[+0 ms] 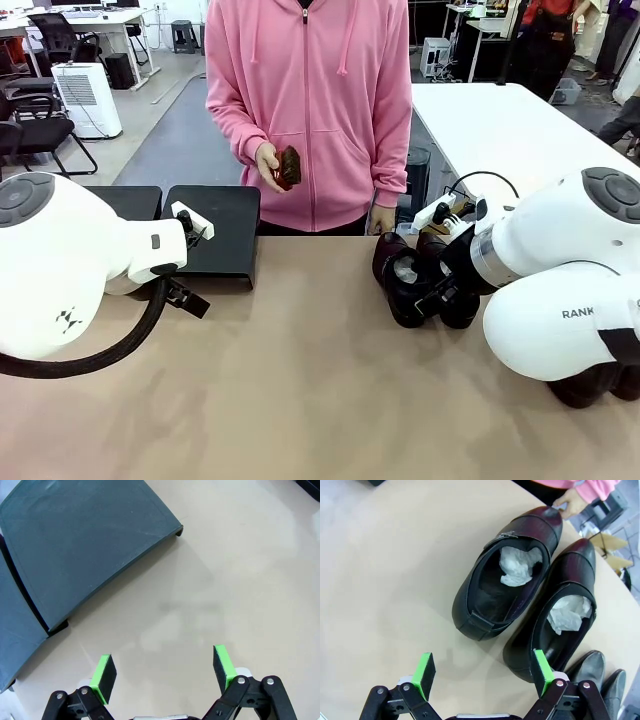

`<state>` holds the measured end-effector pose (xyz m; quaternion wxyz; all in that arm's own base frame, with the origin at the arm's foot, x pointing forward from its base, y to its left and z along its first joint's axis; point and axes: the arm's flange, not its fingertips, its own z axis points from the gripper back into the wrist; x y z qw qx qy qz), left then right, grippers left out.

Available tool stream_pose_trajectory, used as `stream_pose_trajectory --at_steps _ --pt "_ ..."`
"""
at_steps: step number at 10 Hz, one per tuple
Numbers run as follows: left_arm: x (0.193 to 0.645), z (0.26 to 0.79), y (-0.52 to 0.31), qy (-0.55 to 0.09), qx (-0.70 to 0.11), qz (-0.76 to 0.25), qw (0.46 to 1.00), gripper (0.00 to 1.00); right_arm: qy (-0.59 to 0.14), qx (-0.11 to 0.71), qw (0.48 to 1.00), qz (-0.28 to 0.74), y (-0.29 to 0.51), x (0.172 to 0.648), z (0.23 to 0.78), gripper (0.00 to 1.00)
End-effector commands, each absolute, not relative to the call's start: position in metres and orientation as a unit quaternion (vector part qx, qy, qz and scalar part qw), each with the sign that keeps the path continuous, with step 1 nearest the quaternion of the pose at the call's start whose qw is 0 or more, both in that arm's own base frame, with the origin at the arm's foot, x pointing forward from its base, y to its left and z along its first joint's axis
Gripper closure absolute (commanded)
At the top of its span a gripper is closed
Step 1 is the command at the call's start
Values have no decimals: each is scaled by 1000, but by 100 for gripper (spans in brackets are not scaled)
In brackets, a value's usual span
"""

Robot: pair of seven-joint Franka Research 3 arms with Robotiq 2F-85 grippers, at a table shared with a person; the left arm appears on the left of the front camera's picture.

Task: Organize the shoes by placing them on the stand.
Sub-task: Pick up one Shoe and place it in the middle of the table.

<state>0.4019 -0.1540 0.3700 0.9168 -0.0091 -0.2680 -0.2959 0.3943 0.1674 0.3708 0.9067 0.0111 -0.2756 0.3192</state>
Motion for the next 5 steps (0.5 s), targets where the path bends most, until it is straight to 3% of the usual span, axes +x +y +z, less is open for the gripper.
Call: stream_pose_trajectory --at_steps 1,5 --pt "402 370 -153 -268 -10 -294 917 0 -276 11 907 319 167 394 371 0" --pt "402 370 -153 -268 -10 -294 917 0 -276 11 907 319 167 394 371 0"
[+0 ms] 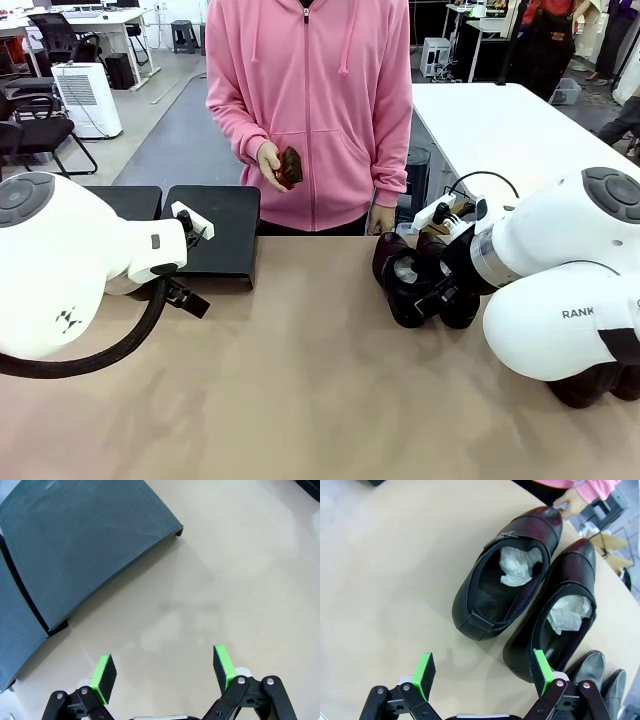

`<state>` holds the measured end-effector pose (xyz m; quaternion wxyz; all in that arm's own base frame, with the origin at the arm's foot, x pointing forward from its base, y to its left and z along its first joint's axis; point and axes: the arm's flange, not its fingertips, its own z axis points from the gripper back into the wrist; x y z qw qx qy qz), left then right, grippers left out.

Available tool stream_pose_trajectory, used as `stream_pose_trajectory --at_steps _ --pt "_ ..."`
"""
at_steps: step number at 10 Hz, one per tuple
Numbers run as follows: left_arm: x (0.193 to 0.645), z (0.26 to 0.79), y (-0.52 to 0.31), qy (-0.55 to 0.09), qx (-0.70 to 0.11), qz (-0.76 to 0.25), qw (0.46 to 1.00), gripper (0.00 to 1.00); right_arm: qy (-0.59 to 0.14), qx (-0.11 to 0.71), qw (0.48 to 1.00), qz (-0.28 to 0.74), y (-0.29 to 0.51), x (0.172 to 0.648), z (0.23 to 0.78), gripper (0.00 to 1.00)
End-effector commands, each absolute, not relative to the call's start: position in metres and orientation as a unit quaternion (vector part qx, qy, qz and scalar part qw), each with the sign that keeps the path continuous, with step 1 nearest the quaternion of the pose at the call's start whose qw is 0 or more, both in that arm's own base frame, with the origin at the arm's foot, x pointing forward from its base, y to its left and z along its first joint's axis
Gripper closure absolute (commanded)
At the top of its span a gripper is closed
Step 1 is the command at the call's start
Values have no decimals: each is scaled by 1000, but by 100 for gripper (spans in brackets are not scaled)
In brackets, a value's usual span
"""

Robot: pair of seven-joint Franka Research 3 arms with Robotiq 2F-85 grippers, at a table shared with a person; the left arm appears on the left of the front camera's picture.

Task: Organize the shoes by placing them on the stand.
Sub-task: Pick up one Shoe and place it in the middle of the table.

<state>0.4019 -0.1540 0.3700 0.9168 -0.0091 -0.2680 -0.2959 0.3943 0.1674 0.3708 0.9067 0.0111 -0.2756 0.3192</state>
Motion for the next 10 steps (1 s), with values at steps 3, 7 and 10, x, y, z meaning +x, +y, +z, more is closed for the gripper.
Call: stream_pose_trajectory --at_steps 3,7,10 --pt "402 370 -153 -268 -10 -294 917 0 -276 11 907 319 167 394 371 0" --pt "402 370 -153 -268 -10 -294 917 0 -276 11 907 319 167 394 371 0" --pt "402 370 -153 -268 -10 -294 917 0 -276 11 907 319 167 394 371 0"
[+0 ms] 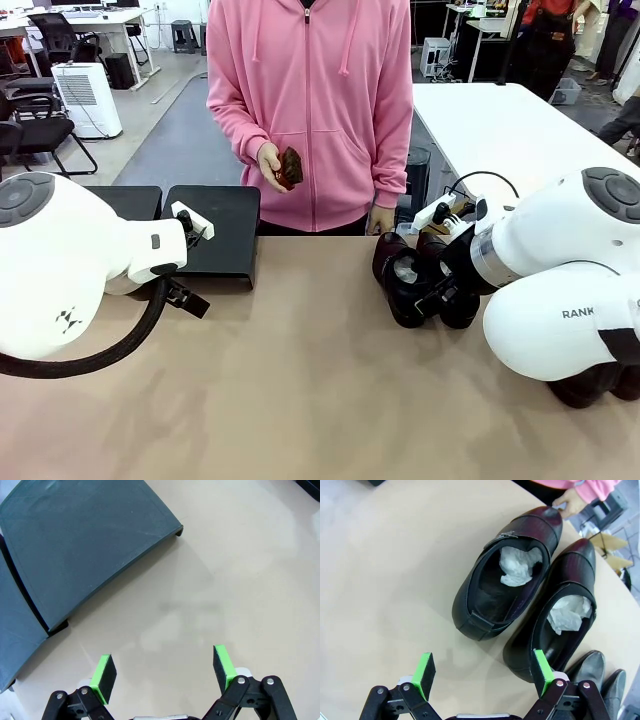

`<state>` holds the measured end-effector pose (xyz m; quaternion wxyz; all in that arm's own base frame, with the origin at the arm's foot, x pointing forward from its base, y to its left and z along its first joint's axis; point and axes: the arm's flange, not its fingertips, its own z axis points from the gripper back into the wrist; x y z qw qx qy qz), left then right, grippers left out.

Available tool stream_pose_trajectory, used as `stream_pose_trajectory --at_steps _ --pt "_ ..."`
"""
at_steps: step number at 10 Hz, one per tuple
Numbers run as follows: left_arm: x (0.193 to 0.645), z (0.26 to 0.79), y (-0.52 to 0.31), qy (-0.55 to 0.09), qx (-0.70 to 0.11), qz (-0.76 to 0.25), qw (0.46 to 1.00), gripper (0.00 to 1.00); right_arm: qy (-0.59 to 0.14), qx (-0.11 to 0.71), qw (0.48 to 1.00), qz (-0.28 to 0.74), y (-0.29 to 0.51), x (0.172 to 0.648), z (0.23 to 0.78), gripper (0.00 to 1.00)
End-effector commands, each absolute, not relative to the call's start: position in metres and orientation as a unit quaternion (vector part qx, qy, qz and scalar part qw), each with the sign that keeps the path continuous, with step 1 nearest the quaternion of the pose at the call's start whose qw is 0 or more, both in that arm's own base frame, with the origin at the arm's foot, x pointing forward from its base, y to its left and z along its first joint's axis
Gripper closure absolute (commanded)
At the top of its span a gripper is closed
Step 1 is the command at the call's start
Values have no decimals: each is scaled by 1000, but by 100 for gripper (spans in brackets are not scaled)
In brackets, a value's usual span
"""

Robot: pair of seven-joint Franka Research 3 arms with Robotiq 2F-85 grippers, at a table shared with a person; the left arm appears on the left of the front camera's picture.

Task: Organize the shoes by placing them on the stand.
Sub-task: Pick up one Shoe and place it in the middle of the table.

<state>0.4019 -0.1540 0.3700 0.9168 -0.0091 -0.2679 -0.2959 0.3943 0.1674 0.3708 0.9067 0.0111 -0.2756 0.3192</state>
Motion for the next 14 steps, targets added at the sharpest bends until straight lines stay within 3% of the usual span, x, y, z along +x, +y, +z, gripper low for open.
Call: stream_pose_trajectory --at_steps 1,9,10,11,13,14 --pt "402 370 -153 -268 -10 -294 917 0 -276 11 907 319 167 394 371 0" --pt "402 370 -154 -268 -9 -296 917 0 -276 11 907 319 167 394 371 0" --pt "393 395 -150 -318 23 -291 902 0 -254 93 908 320 162 386 384 0" --pt "380 414 -139 -334 -1 -279 900 0 -232 164 899 333 155 378 400 0" --pt "353 449 -114 -372 -32 -243 895 0 -254 221 882 328 139 363 432 0" --pt "342 467 -107 -357 -57 -255 897 0 -266 234 877 325 128 356 447 0"
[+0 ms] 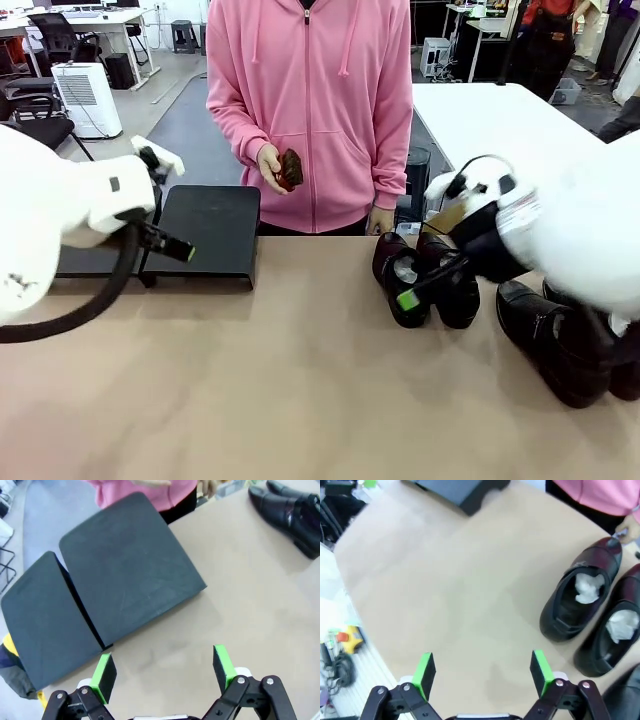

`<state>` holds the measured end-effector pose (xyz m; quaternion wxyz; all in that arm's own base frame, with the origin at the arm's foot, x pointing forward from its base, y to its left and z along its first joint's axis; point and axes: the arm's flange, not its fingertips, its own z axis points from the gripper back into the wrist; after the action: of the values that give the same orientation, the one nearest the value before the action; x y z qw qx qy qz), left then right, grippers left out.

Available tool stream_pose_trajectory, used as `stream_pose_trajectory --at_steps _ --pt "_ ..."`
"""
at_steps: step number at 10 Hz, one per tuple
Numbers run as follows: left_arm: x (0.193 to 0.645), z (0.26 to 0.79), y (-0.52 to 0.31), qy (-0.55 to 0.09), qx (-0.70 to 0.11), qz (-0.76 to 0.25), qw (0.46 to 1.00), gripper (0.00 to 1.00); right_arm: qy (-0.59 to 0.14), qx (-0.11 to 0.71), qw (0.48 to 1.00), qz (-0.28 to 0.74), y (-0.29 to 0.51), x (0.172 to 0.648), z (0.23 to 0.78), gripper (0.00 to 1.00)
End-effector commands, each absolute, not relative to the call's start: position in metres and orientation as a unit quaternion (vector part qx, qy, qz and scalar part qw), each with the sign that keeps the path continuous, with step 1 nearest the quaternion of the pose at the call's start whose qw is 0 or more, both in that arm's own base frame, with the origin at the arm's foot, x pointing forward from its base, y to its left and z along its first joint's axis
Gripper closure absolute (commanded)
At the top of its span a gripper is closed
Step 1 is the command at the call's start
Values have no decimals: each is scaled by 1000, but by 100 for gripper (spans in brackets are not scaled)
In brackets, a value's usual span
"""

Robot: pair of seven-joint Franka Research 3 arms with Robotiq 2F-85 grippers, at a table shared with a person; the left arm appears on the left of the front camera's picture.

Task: Organize the shoes by placing them on the stand.
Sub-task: Pick up one Shoe and place it in the middle of the table.

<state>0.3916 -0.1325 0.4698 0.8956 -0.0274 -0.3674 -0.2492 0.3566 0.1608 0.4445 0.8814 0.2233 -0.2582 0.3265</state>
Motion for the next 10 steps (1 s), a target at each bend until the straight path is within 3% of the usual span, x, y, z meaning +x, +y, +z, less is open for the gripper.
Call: stream_pose_trajectory --at_steps 1,3,7,8,10 --pt "333 480 -98 -339 -92 -261 899 0 -276 251 871 321 117 350 461 0" --pt "315 509 -76 -322 -162 -287 887 0 -284 281 863 308 90 346 481 0" --pt "305 540 -24 -309 -189 -245 899 0 -295 309 862 272 41 346 497 0" --pt "308 543 -21 -325 -142 -221 908 0 -305 282 875 249 39 348 497 0" --pt "316 553 -32 -310 -187 -250 898 0 -288 295 872 265 49 345 498 0"
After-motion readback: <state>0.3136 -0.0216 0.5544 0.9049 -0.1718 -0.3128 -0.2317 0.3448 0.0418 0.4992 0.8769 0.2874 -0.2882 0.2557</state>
